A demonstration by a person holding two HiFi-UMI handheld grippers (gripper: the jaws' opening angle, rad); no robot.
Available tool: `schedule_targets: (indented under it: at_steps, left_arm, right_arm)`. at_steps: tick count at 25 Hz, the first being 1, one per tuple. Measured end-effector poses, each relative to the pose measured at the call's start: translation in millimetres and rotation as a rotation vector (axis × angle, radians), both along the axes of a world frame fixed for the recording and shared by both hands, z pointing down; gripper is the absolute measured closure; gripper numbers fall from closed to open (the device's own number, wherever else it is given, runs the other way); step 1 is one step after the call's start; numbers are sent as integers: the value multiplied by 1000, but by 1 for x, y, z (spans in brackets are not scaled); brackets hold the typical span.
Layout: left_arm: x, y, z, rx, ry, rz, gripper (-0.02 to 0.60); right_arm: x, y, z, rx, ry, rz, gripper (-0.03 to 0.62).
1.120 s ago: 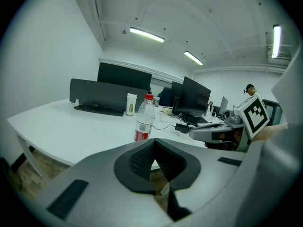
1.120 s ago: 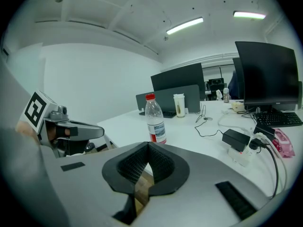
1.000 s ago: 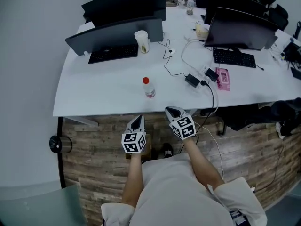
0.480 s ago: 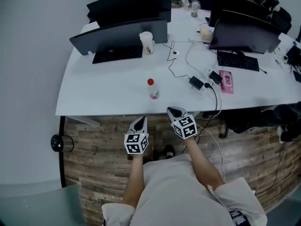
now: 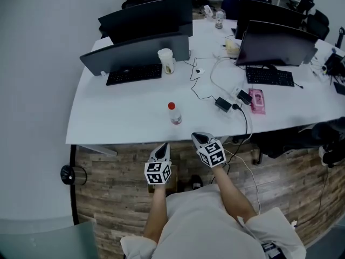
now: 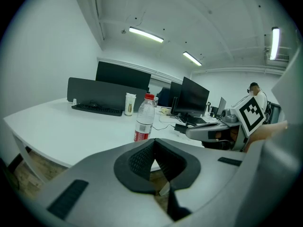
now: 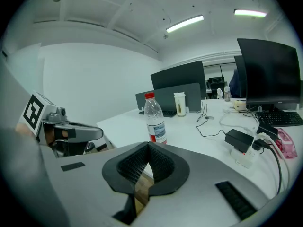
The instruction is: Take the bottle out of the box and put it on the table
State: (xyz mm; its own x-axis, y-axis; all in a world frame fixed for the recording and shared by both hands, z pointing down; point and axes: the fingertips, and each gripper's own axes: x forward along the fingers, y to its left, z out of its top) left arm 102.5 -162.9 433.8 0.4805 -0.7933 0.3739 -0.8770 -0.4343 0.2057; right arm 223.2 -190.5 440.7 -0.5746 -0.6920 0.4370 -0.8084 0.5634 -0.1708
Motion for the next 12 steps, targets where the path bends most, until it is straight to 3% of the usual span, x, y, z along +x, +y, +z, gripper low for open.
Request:
schedule_targets:
  at_steps: [12]
  left_arm:
    - [12, -12, -4, -6, 55, 14, 568]
  right_arm:
    - [10, -3, 1, -1, 5, 9, 556]
